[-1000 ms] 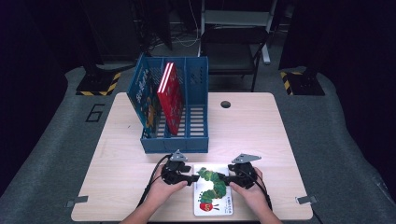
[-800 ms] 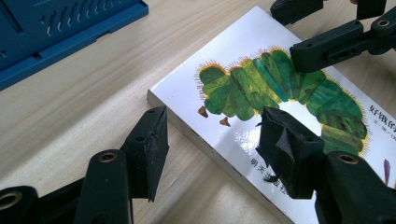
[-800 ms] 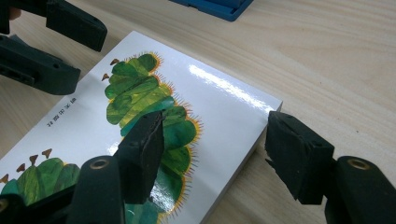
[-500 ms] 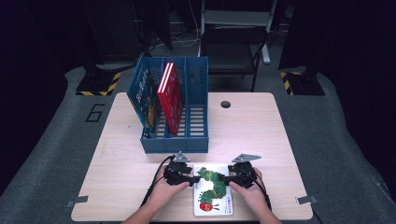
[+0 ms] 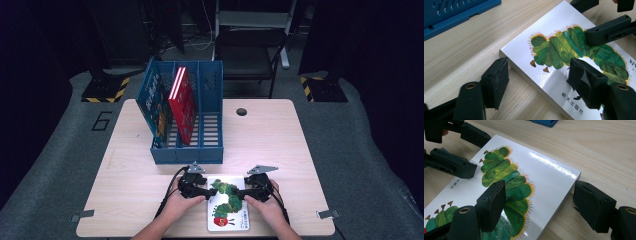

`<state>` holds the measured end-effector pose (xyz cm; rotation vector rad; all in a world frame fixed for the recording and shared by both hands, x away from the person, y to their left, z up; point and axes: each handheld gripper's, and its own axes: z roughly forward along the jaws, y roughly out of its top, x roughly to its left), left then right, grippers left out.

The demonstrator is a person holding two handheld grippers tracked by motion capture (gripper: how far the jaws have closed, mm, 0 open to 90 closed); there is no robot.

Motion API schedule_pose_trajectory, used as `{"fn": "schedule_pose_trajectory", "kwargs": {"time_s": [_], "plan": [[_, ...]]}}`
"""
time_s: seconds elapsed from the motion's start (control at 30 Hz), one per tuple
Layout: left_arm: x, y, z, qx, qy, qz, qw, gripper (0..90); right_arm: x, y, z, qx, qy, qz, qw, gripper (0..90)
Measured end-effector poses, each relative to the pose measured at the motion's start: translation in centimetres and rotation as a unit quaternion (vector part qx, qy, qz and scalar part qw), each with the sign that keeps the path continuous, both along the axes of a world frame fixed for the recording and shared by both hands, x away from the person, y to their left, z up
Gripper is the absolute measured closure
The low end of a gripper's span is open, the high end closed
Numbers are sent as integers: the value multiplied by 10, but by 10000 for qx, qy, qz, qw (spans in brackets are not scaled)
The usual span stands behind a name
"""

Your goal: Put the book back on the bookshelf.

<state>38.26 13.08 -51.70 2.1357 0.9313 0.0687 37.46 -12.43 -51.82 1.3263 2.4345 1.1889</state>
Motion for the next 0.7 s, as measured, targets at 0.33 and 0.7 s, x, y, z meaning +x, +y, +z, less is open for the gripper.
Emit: {"fn": "schedule_pose_trajectory", "kwargs": {"time_s": [0.33,0.7], "plan": [[-1,3,2,23,108,90,9999,313,0,4,0,24,-14,-12,10000,257],[-2,8,4,-65,289,191,9994,330,-1,7,3,-14,70,70,9999,273]]}}
